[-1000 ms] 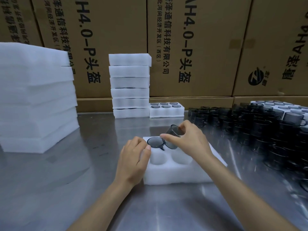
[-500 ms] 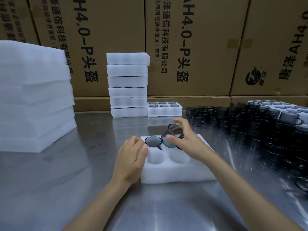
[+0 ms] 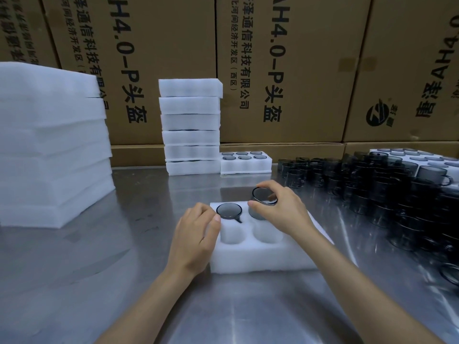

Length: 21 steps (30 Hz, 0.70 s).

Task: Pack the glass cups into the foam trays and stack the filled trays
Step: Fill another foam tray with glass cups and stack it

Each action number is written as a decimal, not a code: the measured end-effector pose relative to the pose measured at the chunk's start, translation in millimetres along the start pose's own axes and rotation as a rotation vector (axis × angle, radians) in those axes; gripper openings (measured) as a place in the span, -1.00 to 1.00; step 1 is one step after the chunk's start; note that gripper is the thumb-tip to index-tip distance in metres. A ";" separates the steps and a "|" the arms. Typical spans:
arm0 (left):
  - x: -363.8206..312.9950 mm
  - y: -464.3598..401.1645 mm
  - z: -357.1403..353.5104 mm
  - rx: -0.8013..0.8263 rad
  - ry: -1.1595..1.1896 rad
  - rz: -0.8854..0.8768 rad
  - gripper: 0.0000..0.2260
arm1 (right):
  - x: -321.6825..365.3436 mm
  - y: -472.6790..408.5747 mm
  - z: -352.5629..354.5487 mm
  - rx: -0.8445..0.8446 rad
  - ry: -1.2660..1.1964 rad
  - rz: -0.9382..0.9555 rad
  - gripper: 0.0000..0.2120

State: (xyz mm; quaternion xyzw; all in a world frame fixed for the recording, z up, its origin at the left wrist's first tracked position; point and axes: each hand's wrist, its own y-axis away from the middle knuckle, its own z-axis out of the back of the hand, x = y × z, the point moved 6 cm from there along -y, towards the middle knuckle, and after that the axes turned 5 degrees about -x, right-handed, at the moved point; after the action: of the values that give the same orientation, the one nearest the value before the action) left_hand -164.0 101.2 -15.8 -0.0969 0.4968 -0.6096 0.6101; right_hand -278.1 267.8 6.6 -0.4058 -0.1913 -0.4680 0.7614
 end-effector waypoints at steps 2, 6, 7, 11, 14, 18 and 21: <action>-0.2 0.4 0.9 -0.002 -0.002 -0.001 -0.52 | -0.2 0.3 -1.8 0.005 0.027 -0.017 -0.66; -0.2 0.6 1.0 0.008 -0.006 -0.004 -0.52 | 0.6 0.3 -5.6 0.023 0.099 -0.009 -0.58; -0.1 0.3 0.9 0.015 -0.009 -0.006 -0.52 | 0.8 0.5 -6.0 0.028 0.107 0.001 -0.56; -3.6 -4.1 0.8 0.072 0.002 -0.016 -0.59 | -3.0 4.0 -6.1 0.090 0.069 0.012 -0.48; -13.2 -13.2 -3.2 0.140 0.095 -0.005 -0.62 | -1.1 5.4 3.8 0.090 -0.019 0.097 -0.57; -34.8 -19.4 -27.4 0.406 0.056 -0.075 -0.46 | -1.3 10.9 10.2 0.173 0.075 0.202 -0.55; -39.6 -15.8 -43.3 0.570 -0.120 -0.143 -0.46 | -6.4 16.0 4.8 0.259 0.178 0.203 -0.53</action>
State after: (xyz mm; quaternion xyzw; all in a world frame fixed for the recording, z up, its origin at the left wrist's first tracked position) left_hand -196.2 151.8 -6.2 0.0077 0.2605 -0.7590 0.5967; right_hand -267.0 278.9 -1.9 -0.2787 -0.1398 -0.3942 0.8645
